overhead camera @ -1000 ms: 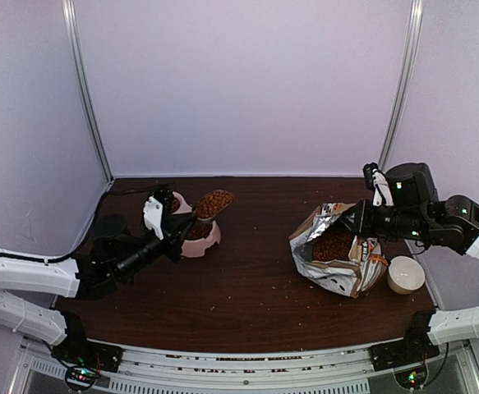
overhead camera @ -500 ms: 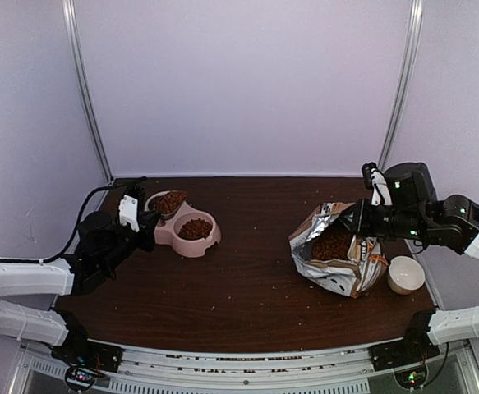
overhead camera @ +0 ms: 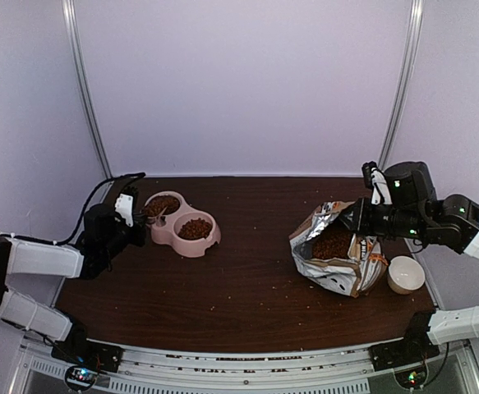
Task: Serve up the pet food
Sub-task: Place the pet food in the pet food bowl.
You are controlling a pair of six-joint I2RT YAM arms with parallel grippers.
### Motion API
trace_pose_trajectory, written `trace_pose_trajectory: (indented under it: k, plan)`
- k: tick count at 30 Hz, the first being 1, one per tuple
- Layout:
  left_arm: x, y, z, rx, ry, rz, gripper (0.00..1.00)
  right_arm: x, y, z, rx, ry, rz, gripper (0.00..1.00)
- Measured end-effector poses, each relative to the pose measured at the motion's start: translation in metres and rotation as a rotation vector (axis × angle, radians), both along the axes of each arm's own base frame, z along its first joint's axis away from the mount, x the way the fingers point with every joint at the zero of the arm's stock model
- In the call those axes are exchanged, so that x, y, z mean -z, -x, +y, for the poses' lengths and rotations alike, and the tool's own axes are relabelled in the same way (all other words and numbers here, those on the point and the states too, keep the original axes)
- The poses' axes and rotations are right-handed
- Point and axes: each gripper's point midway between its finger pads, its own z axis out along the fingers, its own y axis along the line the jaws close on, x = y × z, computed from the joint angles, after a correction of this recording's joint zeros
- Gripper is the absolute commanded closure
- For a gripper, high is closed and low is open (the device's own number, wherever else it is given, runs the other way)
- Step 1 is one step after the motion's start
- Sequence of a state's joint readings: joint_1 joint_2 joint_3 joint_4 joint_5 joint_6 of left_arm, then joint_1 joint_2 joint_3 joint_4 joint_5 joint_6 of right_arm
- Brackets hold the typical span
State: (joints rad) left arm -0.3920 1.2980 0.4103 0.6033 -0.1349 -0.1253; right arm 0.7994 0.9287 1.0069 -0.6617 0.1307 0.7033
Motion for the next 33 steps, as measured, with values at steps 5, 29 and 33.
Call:
trace_pose_trajectory:
  k: [5, 29, 33]
  plan:
    - [-0.001, -0.020, -0.002, 0.003, 0.002, 0.016, 1.00, 0.000, -0.002, 0.000, 0.004, -0.001, 0.000, 1.00]
    - [0.016, -0.036, 0.000, 0.004, -0.032, 0.113, 1.00, 0.000, -0.005, -0.002, 0.010, -0.010, 0.002, 1.00]
    - [0.022, -0.034, 0.002, 0.001, -0.042, 0.139, 1.00, -0.001, -0.005, -0.002, 0.009, -0.012, 0.003, 1.00]
